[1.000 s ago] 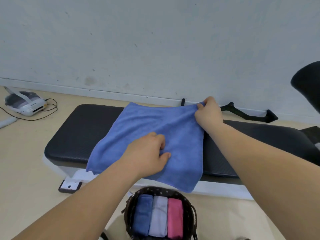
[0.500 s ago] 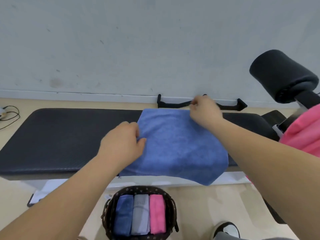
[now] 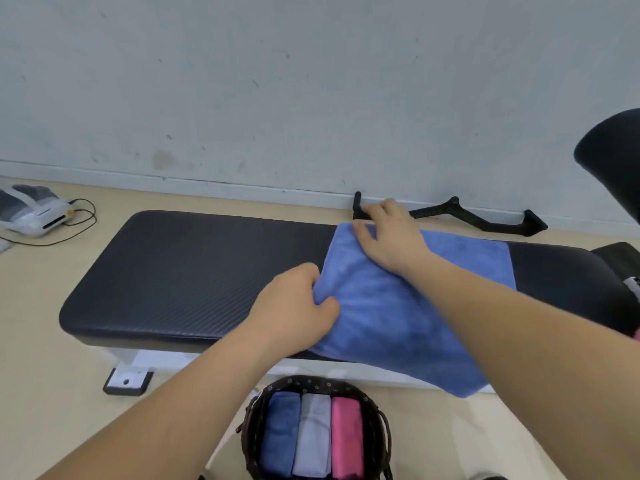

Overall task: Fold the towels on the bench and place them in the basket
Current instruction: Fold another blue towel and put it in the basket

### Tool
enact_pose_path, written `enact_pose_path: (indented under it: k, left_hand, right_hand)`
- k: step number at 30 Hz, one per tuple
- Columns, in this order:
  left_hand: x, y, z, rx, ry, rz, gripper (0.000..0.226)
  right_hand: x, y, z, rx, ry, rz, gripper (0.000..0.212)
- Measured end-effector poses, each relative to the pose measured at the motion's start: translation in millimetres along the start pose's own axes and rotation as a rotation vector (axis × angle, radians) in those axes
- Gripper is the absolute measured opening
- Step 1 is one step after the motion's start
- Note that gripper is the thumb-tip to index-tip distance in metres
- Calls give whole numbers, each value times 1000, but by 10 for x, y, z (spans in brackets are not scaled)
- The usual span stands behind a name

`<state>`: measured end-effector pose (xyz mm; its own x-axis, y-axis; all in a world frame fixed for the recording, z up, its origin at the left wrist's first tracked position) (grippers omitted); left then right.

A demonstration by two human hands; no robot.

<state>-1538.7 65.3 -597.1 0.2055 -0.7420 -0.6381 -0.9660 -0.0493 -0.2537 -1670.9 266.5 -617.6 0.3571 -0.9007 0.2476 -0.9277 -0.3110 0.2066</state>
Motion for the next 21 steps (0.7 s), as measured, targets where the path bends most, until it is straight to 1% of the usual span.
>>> enact_pose_path:
  k: [1,3,4,5,7,8,9,11,12,14,16,18,21]
  left_hand:
    - [-5,-2,-22,23,-91,8,20]
    - [-17,-36,-66,58,-225,1,10]
    - [-14,-61,-89,69,-262,-13,5]
    - [-9,-91,-110,83,-287,-31,6]
    - [14,-150,-156,114,-313,-66,15]
    - [31,-184,-189,128,-324,-85,18]
    - [56,-213,-220,145,-337,-106,20]
    - [122,-258,-272,168,-340,-128,21]
    - [158,-272,-289,158,-303,-116,21]
    - [205,-285,-316,103,-176,-54,17]
    - [207,-309,-330,41,-23,22,15]
    - [198,-322,-344,0,62,63,15]
    - [190,-303,-366,1,104,60,16]
  right_hand:
    - [88,-74,15,-57,-16,-122,58]
    - [272,-205,39,-60,-13,-353,55]
    - [343,-255,65,-8,-17,-442,53]
    - [404,-313,84,71,-32,-485,53]
    - [467,-426,88,227,-36,-419,60]
    - [483,-484,88,264,-31,-352,63]
    - [503,-553,81,269,-30,-279,62]
    - [561,-743,66,215,-35,-112,54]
    - [597,-848,65,184,-46,-30,52]
    - [682,-1052,64,186,-43,94,54]
    - [726,-1197,46,241,2,176,55]
    - [708,-1240,-78,262,37,197,52]
    - [562,-1119,-335,263,-20,57,40]
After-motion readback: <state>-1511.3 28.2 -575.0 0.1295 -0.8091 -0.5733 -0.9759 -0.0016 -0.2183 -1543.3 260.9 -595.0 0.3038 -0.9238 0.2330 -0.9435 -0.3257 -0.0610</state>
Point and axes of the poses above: each hand's wrist, its own y-axis towards the middle knuckle, its own z-axis out of the palm, x = y × z, the point moved 4 cm from there along y, towards the middle knuckle, and after that the axes turned 13 degrees about -z, right-handed, at the moved point
